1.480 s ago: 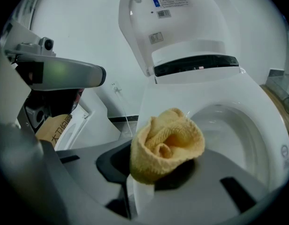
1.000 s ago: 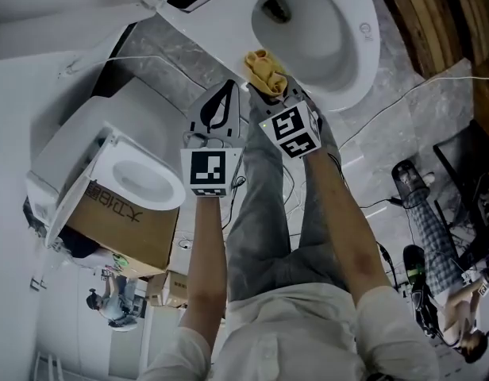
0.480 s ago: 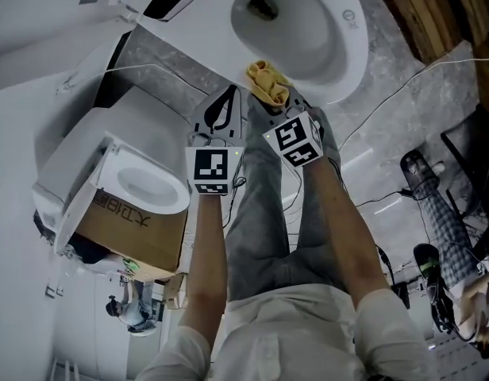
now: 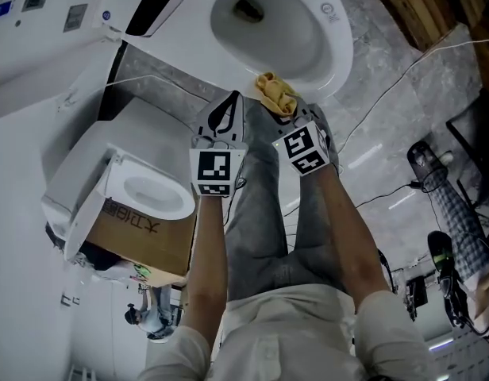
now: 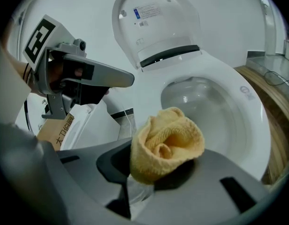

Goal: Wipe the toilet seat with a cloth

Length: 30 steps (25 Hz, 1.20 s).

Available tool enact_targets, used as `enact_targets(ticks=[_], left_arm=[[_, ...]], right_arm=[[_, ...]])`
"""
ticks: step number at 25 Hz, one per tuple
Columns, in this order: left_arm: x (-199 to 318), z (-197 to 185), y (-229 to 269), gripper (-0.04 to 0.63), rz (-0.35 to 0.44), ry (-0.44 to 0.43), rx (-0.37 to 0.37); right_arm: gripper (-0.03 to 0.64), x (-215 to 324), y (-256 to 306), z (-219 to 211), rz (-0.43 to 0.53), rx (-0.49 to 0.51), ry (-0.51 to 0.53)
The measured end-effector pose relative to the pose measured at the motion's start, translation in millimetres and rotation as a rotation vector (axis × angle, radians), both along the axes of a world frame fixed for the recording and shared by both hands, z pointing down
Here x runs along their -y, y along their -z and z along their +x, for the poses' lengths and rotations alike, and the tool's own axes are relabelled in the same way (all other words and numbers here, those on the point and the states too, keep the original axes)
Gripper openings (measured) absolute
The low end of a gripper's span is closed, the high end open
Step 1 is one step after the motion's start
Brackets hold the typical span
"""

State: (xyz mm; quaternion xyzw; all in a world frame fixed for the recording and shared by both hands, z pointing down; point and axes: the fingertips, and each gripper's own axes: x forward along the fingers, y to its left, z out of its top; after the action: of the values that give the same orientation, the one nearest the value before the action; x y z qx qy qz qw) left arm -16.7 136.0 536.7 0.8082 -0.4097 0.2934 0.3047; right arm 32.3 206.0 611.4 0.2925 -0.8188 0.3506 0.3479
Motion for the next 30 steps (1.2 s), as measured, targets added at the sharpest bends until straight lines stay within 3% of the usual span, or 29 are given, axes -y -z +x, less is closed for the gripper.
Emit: enact_targets(ticks=[14, 30], left_arm=[[0, 42, 0, 0.014, -0.011, -0.068, -0.004], [-2, 68, 1, 0.014, -0.015, -0.086, -0.010]], right_arm=[[0.094, -14, -3, 55, -0.028, -0.024, -0.076], [0.092, -6, -2, 116, -0.021, -0.083, -0.141]])
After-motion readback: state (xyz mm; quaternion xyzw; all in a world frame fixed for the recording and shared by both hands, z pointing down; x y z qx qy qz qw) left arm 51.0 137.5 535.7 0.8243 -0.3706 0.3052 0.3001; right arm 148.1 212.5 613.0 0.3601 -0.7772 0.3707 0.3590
